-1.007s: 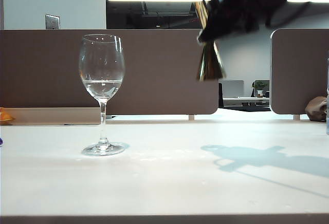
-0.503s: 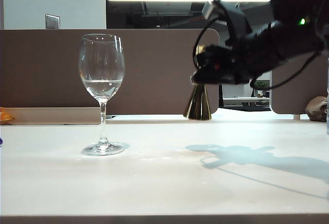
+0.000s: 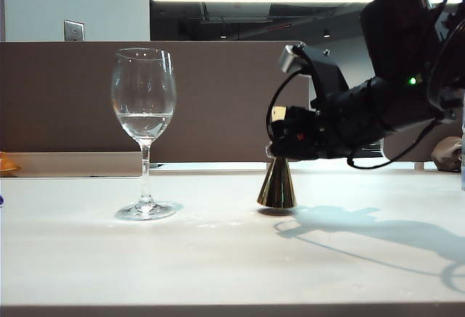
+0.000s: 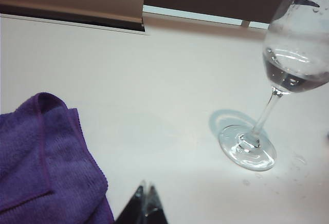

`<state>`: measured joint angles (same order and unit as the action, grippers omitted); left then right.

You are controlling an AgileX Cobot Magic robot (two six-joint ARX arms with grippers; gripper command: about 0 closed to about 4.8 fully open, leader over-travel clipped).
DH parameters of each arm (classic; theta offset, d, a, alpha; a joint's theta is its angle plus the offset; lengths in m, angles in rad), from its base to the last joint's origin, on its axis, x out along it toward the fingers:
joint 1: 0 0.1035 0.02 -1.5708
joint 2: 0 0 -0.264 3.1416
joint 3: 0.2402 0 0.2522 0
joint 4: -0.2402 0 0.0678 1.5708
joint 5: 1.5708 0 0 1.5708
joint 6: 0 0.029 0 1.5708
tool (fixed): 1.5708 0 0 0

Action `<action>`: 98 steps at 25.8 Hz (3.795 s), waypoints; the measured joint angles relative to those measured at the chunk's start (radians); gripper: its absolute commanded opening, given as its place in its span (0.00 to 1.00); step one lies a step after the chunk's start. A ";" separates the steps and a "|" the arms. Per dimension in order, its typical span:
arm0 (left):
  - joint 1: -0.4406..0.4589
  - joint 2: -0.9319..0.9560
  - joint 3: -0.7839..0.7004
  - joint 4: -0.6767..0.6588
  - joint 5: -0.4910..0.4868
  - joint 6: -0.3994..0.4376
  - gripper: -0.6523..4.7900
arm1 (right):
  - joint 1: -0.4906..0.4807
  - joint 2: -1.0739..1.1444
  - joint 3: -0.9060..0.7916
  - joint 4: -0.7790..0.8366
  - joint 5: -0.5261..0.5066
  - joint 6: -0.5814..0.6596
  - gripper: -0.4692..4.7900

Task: Pick up the jigger and pour the water inside into the glass.

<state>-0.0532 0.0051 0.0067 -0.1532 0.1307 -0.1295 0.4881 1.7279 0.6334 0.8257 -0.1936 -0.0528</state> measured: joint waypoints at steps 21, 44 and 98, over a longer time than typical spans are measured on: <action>0.000 0.000 0.000 0.000 0.000 0.000 0.11 | 0.005 0.034 0.000 0.013 0.063 0.002 0.70; 0.000 0.000 0.000 0.000 0.000 0.000 0.11 | 0.034 -0.964 -0.402 -0.507 0.372 0.003 0.08; 0.000 0.000 0.000 0.000 0.000 0.000 0.11 | -0.384 -1.727 -0.626 -1.007 0.113 0.105 0.08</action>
<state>-0.0532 0.0051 0.0067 -0.1532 0.1307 -0.1295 0.1040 0.0010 0.0078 -0.1818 -0.0803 0.0525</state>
